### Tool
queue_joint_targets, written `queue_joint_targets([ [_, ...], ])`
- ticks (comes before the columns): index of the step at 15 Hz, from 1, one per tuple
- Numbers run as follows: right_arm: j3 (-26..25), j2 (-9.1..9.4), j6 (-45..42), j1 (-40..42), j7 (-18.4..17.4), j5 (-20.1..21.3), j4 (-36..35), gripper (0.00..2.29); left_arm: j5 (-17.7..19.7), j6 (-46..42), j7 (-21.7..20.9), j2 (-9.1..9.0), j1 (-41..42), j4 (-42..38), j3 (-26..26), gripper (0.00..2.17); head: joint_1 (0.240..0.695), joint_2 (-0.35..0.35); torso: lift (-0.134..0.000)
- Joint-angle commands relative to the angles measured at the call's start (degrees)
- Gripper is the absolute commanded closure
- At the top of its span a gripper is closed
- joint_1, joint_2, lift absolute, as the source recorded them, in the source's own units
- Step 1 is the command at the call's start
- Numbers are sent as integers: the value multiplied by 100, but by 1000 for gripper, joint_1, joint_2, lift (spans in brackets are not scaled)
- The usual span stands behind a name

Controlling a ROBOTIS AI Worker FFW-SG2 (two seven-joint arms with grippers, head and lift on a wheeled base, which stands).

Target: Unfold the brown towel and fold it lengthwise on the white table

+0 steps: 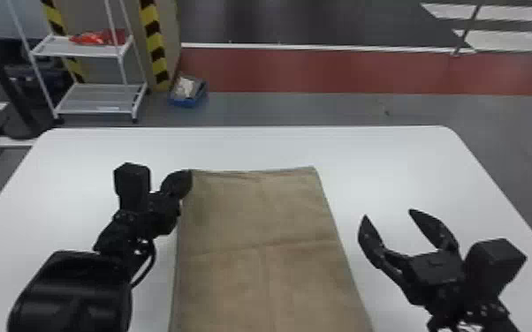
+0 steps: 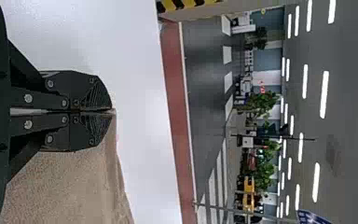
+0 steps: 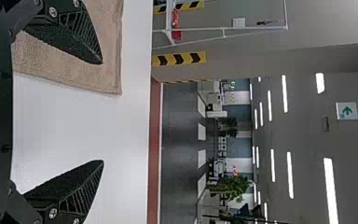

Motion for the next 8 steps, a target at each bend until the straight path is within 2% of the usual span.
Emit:
queue_joint_targets([
  [1,0,14,0,-25,-4,-9,38,130,6,43,10,-5,280,-606,-52,1382,695,-40,-123],
  [2,0,14,0,-34,-4,0,47,130,6,341,36,-14,421,-992,-105,1382,695,-44,-123],
  [5,0,14,18,-87,-4,-18,91,130,-20,2257,18,-5,1010,-2495,-553,1379,695,-65,-123],
  [6,0,14,18,-96,-39,-35,100,130,-20,2943,27,-23,1142,-2908,-817,1379,695,-79,-123],
  [8,0,14,141,-104,-171,-53,100,127,6,3699,27,-32,1265,-3322,-1406,1379,695,-117,-123],
])
